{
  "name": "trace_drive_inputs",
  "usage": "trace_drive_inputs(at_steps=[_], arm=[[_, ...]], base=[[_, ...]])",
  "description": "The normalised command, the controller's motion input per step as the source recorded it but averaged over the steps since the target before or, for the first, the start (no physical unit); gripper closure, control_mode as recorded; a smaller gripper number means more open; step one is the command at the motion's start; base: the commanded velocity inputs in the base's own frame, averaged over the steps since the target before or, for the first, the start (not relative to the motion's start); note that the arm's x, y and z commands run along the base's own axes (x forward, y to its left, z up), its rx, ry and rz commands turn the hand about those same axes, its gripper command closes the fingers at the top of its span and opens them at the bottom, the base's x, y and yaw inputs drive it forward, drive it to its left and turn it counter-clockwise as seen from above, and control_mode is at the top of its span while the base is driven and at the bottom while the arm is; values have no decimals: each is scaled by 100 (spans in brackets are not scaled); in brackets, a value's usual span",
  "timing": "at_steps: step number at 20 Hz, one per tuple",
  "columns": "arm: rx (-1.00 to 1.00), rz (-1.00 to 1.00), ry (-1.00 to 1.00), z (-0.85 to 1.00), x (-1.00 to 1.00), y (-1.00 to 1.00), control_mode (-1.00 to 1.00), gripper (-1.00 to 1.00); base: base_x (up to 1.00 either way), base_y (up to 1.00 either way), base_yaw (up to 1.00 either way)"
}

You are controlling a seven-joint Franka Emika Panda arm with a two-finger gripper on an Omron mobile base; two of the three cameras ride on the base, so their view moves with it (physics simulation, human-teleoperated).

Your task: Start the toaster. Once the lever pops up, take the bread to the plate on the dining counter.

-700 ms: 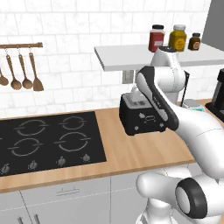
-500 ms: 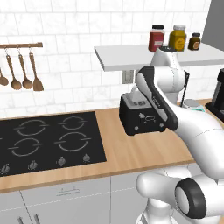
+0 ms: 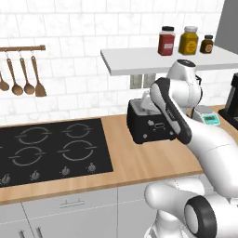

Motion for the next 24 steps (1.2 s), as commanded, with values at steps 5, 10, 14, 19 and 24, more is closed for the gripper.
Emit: trace_drive_inputs(at_steps=[5, 10, 14, 19, 24], arm=[[23, -38, 0, -24, 0, -27, -100, -100], [22, -26, 0, -18, 0, -33, -100, -100], [21, -18, 0, -22, 7, -24, -100, -100], [20, -7, 1, -29, 34, -9, -100, -100], [10, -1, 3, -27, 32, 0, -100, -100]], base=[[0, 0, 0], [0, 0, 0], [0, 0, 0], [0, 0, 0], [0, 0, 0]])
